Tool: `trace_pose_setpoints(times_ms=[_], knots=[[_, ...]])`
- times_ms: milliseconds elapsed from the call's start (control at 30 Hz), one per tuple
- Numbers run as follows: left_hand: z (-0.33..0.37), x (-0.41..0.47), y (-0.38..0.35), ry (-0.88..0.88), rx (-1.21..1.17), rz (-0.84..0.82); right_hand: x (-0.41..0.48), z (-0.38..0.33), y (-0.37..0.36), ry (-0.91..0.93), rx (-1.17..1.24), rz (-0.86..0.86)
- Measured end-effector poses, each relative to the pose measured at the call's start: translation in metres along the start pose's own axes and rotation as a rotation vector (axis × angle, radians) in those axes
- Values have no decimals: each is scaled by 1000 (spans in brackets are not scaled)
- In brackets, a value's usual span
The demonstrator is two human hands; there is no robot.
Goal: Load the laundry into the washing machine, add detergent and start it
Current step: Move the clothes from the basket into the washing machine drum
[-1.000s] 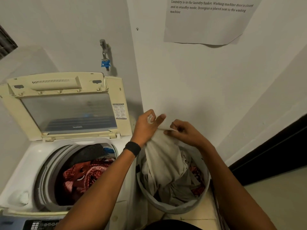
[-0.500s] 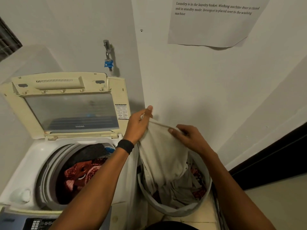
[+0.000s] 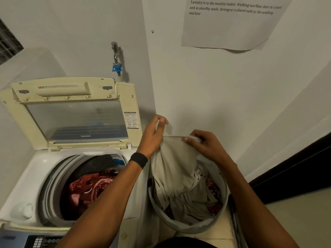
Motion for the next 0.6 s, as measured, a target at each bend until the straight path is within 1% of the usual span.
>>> trace_pose_setpoints(times_ms=[100,167,233,333,467,533,600], knots=[[3,-8,-15,-6,-89,-73,9,-20,6,46,62,100],[3,-8,-23,5,-115,-132,13,-33,-1,92,80,104],[4,-8,-27,4,-72,-167,14,-37,-7,129,88,82],[12,-5,-20,-5,-60,-112,13,-22,-12,52,50,32],[21,-1,-3,0,-81,-35,-5,7,-20,-59,1,-119],[22,1,6,8,-88,12,-13,16,-13,-105,-1,-105],[19,2,12,7,-89,51,-14,17,4,-114,-38,-14]])
Point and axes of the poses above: each hand's wrist, its own x-axis towards the middle knuckle, its own y-axis out of the back of the hand, z = x × y, the point moved 6 cm from there along x, towards the middle knuckle, and after that the axes turned 9 degrees about z, right-handed, at the moved point
